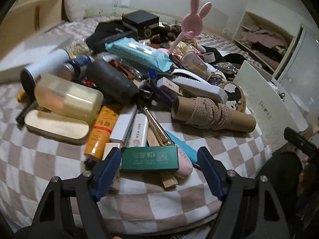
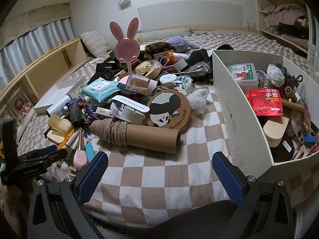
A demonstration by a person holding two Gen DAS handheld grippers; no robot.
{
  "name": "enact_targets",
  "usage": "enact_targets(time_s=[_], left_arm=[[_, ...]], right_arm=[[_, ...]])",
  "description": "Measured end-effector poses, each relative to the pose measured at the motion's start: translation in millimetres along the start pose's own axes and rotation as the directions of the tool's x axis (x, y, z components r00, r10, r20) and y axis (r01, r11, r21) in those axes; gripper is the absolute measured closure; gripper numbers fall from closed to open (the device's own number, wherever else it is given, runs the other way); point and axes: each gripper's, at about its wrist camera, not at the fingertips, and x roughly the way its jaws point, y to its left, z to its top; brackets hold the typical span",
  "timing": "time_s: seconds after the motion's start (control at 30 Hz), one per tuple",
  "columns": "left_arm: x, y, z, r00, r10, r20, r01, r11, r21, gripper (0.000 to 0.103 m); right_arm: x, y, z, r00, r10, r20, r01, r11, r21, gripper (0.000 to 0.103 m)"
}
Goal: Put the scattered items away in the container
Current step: 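Grasp the dark green box with the left tool while the right tool approaches the blue lighter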
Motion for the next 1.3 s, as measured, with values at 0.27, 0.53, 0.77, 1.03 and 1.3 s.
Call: enact_targets(time_s=[0.27,0.53,0.77,1.03,1.3], left_arm=[[10,2,-1,0.999,-0.003,-0.034,0.003,1.000,-0.022,0.025],[5,7,-8,0.998,-0.047,-0.036,0.045,0.998,-0.055,0.025],[14,-1,-7,0.999,-0.012,-0.045,0.011,1.000,-0.024,0.016],[24,2,-6,0.998,0.012,-0.056,-0.013,0.999,-0.033,0.013],[4,9,-24,0.995,0.009,-0.097,-0.018,0.995,-0.102,0.013]], right_arm=[[9,3,3,0.990,0.131,-0.041,-0.130,0.991,0.035,0.000],[51,30,7,0.933,0.349,-0.081,-0.341,0.935,0.097,0.000],[54,51,-1,0.912,0.391,-0.119,-0.390,0.920,0.039,0.000],[63,39,-4,0.890,0.431,-0.150,-0.415,0.901,0.125,0.000],[71,24,-4,0.872,0.458,-0.171,-0.418,0.880,0.226,0.000]])
